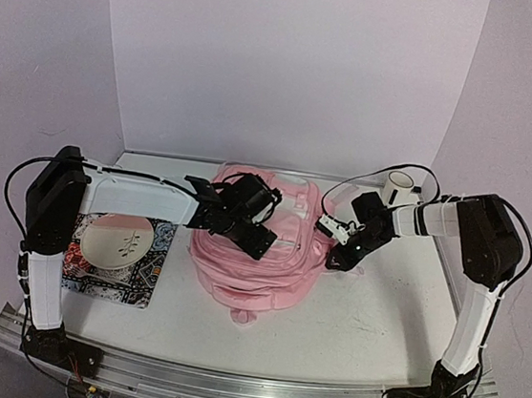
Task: Pack the student bag
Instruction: Grab the largest pocket of the student bag, then zip the student bag into the largest pocket of the bag.
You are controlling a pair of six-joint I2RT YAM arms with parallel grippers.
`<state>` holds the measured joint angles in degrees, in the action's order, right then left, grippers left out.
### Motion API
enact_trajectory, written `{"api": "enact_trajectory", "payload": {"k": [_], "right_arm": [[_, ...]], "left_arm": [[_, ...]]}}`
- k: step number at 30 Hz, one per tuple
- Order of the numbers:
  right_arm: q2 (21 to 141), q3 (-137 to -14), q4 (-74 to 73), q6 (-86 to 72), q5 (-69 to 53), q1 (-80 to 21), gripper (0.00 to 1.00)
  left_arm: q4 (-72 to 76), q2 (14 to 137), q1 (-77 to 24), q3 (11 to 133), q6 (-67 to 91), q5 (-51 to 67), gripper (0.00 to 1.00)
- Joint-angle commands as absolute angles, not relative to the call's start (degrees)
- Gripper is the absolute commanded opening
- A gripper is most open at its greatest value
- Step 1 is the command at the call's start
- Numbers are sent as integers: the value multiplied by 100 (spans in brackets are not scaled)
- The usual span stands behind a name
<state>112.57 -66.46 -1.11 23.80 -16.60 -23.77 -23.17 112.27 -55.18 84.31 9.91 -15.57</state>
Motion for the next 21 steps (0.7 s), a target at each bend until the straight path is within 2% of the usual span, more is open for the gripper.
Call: {"api": "enact_trajectory", "payload": {"k": [1, 5, 7, 10, 21], "right_arm": [[11483, -6805, -466, 2443, -1654, -2399, 25], [11348, -6681, -509, 2285, -1634, -2399, 17], [11154, -6557, -539, 2157, -1697, -2398, 7], [10831, -6323, -538, 1897, -1807, -2448, 0], [10007, -5763, -852, 667, -1540, -3294, 0]], "left_arm": [[-2476, 11507, -5371, 8543, 957, -1604, 84], [-2479, 11624, -5370, 8610, 999, -1573, 83], [-2478, 11688, -5369, 8651, 1041, -1581, 83], [-2478, 11796, -5369, 8724, 1149, -1631, 83], [-2589, 12074, -5300, 9119, 1943, -1748, 72]]}}
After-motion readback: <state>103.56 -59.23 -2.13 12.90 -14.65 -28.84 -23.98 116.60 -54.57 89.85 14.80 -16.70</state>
